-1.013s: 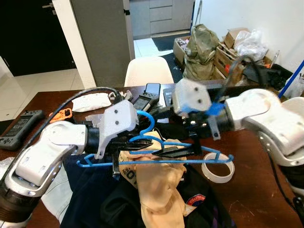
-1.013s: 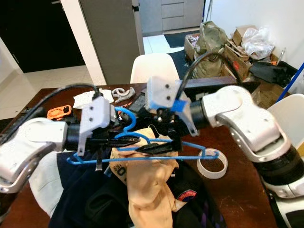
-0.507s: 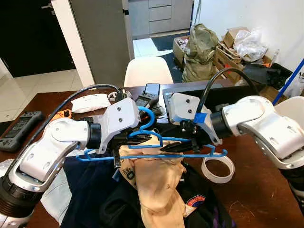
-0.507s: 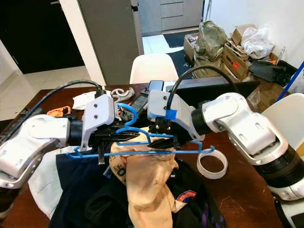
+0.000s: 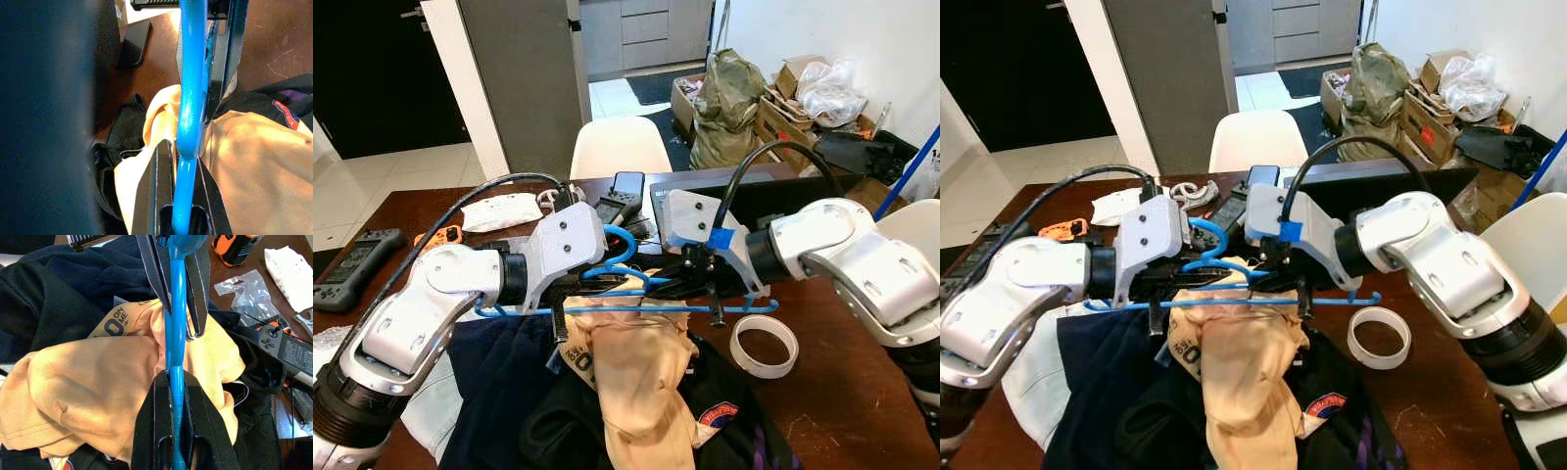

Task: Hang hanger

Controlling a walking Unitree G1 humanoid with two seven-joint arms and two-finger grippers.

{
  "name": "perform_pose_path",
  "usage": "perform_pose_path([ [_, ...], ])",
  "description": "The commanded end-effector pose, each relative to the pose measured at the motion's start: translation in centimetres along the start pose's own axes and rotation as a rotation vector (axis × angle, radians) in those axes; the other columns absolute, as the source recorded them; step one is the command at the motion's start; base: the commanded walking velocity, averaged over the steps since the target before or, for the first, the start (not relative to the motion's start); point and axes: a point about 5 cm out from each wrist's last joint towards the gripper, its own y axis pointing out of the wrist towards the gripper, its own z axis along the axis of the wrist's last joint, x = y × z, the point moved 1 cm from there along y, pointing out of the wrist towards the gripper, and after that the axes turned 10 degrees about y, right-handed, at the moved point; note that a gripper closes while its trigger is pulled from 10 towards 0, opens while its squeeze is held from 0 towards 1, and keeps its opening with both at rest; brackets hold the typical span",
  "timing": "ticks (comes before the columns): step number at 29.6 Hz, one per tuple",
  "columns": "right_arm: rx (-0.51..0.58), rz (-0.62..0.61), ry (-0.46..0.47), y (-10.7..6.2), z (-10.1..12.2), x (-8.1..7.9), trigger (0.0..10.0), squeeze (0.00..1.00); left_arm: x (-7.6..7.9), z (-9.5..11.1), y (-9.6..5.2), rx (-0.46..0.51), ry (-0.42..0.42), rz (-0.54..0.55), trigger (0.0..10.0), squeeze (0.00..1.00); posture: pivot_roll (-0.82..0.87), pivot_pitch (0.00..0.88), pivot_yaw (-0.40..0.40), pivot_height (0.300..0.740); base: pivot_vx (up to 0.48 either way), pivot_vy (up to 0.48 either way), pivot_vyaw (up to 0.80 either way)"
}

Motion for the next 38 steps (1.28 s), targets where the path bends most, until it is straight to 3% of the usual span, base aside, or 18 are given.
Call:
perform_pose_path([
  [1, 0.045, 0.033, -0.037, 0.2, 0.9, -0.4, 10.0, 0.0, 0.2, 0.4, 0.5, 0.013, 0.022, -0.027, 10.0, 0.0, -0.05, 0.0, 0.095, 0.74, 0.0, 0.0, 0.0],
  [2, 0.077, 0.047, -0.053, 0.1, 1.2, -0.5, 10.0, 0.94, 0.1, 0.4, 0.5, 0.014, 0.024, -0.024, 10.0, 0.0, -0.05, 0.0, 0.095, 0.74, 0.0, 0.0, 0.0],
  [3, 0.086, 0.048, -0.055, 0.1, 1.3, -0.5, 10.0, 1.0, 0.1, 0.4, 0.4, 0.015, 0.025, -0.023, 10.0, 0.0, -0.05, 0.0, 0.094, 0.74, 0.0, 0.0, 0.0],
  [8, 0.099, 0.037, -0.043, 0.1, 1.5, -0.4, 10.0, 0.95, 0.1, 0.5, 0.4, 0.019, 0.028, -0.021, 10.0, 0.0, -0.05, 0.0, 0.092, 0.74, 0.0, 0.0, 0.0],
  [10, 0.092, 0.037, -0.043, 0.0, 1.5, -0.3, 10.0, 0.0, 0.1, 0.7, 0.4, 0.024, 0.029, -0.022, 10.0, 0.0, -0.05, 0.0, 0.09, 0.74, 0.0, 0.0, 0.0],
  [14, 0.078, 0.049, -0.044, 0.0, 1.4, -0.4, 10.0, 0.0, 0.1, 0.7, 0.3, 0.025, 0.035, -0.02, 10.0, 0.0, -0.05, 0.0, 0.09, 0.74, 0.0, 0.0, 0.0],
  [15, 0.068, 0.056, -0.043, 0.0, 1.2, -0.5, 0.0, 0.0, 0.1, 0.7, 0.3, 0.025, 0.036, -0.019, 10.0, 0.0, -0.05, 0.0, 0.09, 0.74, 0.0, 0.0, 0.0],
  [22, -0.013, 0.022, -0.052, -0.3, 0.2, -0.1, 0.0, 0.0, -0.1, 0.8, 0.2, 0.022, 0.044, -0.014, 10.0, 0.0, -0.05, 0.0, 0.089, 0.74, 0.0, 0.0, 0.0],
  [29, -0.019, 0.015, -0.052, -0.3, 0.1, 0.0, 0.0, 0.0, -0.1, 0.8, 0.2, 0.022, 0.046, -0.013, 10.0, 0.0, -0.05, 0.0, 0.089, 0.74, 0.0, 0.0, 0.0],
  [30, -0.022, 0.007, -0.051, -0.4, 0.1, 0.1, 0.0, 0.0, -0.1, 0.9, 0.2, 0.035, 0.036, -0.016, 10.0, 0.36, -0.05, 0.0, 0.089, 0.74, 0.0, 0.0, 0.0],
  [31, -0.022, 0.007, -0.051, -0.4, 0.1, 0.1, 0.0, 0.0, -0.1, 0.9, 0.2, 0.035, 0.036, -0.016, 10.0, 0.36, -0.05, 0.0, 0.089, 0.74, 0.0, 0.0, 0.0],
  [32, -0.022, -0.001, -0.049, -0.4, 0.0, 0.2, 0.0, 0.0, 0.1, 1.2, 0.2, 0.061, 0.013, -0.037, 10.0, 1.0, -0.05, 0.0, 0.09, 0.74, 0.0, 0.0, 0.0],
  [38, -0.016, -0.008, -0.045, -0.6, 0.0, 0.3, 0.0, 0.0, -0.2, 1.2, -0.1, 0.08, -0.014, -0.029, 10.0, 1.0, -0.05, 0.0, 0.088, 0.74, 0.0, 0.0, 0.0],
])
